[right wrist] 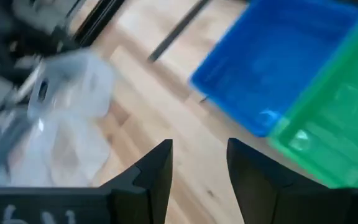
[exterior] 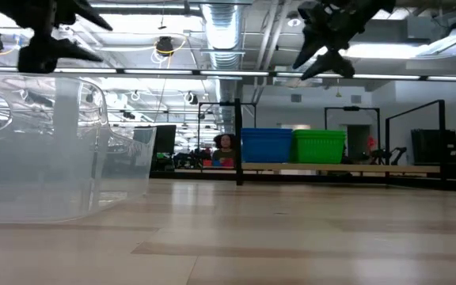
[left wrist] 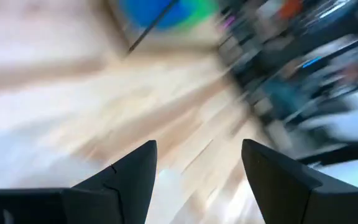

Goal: Stack baskets on shelf by color
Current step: Put the right transparent bin on the shelf

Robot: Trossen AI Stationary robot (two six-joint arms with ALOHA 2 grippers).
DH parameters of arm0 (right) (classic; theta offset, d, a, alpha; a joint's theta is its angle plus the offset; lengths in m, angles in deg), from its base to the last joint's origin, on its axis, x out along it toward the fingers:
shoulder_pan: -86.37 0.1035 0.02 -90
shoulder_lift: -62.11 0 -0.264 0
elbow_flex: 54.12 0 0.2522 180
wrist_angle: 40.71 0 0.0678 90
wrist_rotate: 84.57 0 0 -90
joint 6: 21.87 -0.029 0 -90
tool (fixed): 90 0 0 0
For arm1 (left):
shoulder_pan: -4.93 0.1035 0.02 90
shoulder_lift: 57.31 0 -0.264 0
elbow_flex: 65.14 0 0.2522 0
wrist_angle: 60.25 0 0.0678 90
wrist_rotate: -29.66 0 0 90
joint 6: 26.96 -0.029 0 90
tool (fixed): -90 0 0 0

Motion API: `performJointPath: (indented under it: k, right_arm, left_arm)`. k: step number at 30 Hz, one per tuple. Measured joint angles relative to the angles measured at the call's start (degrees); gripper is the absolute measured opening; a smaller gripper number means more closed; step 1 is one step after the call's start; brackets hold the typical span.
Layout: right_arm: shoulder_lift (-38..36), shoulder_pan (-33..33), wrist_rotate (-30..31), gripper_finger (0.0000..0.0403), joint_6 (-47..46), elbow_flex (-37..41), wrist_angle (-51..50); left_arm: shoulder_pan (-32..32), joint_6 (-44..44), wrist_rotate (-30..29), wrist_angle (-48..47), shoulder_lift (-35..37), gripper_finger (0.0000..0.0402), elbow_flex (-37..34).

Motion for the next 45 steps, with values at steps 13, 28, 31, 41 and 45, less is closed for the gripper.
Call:
performJointPath:
  k: [13, 28, 31, 41, 45]
  right_arm:
    - [17.9, 19.0, 0.0, 0.0166, 11.5, 0.0, 25.4]
    - [41.2, 27.2, 4.6, 0.0157, 16.8, -16.4, 33.1]
    - [45.6, 27.6, 6.4, 0.0157, 18.5, -21.9, 29.8]
    - [54.0, 27.6, 9.4, 0.0155, 21.6, -33.2, 19.1]
    - [54.0, 27.6, 9.4, 0.0155, 21.6, -33.2, 18.0]
  left_arm:
    - [0.0, 7.9, 5.8, -12.6, -17.1, 0.0224, 17.6]
    - [-0.3, -4.6, 2.9, -13.8, -14.1, 0.0224, 28.0]
    - [-0.8, -5.3, 2.8, -13.6, -13.2, 0.0224, 28.4]
    - [-0.9, -7.4, 3.2, -14.0, -12.4, 0.0224, 28.4]
    - [-0.9, -7.9, 3.1, -14.3, -12.4, 0.0224, 28.4]
